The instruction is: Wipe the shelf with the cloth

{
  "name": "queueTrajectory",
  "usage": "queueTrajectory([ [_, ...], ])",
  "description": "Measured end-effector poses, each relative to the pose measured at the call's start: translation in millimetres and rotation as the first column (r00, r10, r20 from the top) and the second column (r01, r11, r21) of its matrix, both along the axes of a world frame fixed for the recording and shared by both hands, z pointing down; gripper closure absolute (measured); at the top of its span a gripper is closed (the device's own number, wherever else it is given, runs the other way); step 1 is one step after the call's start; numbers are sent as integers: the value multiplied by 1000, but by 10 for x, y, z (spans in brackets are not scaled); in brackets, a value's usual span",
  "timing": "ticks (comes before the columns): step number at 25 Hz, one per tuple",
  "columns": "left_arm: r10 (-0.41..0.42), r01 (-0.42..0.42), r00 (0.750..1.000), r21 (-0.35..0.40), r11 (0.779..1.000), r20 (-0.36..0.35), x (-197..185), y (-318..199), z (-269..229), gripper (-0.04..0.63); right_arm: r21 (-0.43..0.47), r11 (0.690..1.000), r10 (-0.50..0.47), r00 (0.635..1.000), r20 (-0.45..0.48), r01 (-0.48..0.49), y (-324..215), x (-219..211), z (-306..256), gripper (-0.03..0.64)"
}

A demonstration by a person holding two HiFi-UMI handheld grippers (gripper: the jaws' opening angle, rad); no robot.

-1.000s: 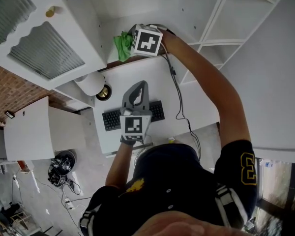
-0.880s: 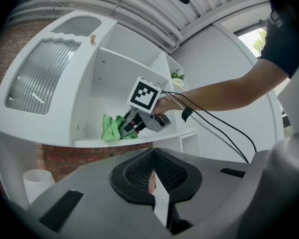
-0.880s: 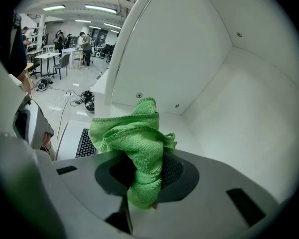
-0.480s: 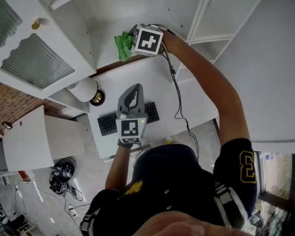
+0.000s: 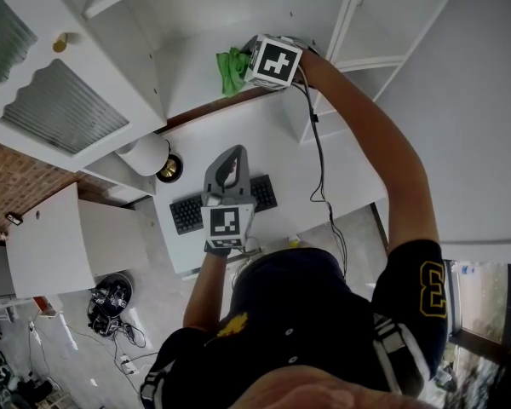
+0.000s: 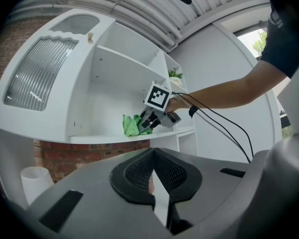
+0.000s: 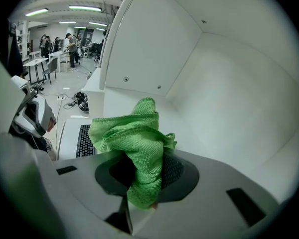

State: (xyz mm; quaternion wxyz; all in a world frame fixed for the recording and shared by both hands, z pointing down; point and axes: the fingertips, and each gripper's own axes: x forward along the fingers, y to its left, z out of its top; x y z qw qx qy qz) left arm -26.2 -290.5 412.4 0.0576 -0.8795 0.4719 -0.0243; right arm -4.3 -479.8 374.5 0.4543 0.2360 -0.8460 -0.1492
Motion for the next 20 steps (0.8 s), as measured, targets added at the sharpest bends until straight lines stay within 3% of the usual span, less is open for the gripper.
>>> queueTrajectory([
  [20,38,-38,999,-6,999,1,90,-28,46,577,-53,979,197,980,31,-195,-114,586,3,531],
])
